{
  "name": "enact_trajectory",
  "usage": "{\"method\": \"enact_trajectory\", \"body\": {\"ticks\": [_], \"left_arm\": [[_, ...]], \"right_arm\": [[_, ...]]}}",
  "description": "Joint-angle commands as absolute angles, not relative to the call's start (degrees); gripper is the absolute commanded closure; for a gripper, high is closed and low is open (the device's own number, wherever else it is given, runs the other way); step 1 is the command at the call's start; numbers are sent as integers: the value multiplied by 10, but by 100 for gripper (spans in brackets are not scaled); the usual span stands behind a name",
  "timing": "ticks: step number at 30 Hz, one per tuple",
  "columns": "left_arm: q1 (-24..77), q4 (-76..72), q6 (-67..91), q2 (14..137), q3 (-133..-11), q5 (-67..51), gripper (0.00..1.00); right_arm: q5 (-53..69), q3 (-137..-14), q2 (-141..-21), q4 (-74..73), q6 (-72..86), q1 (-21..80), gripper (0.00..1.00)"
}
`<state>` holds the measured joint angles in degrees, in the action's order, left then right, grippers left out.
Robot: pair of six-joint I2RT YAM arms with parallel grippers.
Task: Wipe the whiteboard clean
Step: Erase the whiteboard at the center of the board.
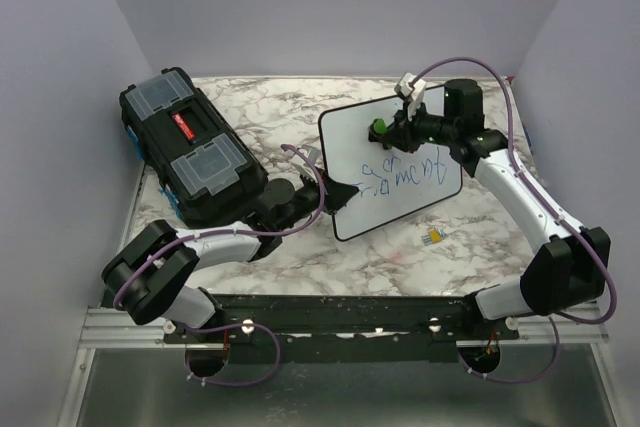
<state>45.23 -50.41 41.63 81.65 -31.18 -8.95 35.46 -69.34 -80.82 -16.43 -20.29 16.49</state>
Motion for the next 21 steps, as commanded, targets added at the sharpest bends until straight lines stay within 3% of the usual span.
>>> {"method": "enact_trajectory", "body": {"ticks": [1, 8, 16, 21], "left_arm": [[461, -573, 402, 784, -328, -120, 100], [461, -568, 395, 776, -324, -120, 100], [461, -566, 393, 769, -320, -123, 100], [461, -564, 393, 770, -321, -122, 100]], "right_arm": [[449, -734, -837, -193, -220, 201, 99], [449, -652, -784, -282, -329, 247, 99], [298, -616, -742, -136, -201, 171, 99], [300, -667, -786, -89, -171, 165, 99]]}}
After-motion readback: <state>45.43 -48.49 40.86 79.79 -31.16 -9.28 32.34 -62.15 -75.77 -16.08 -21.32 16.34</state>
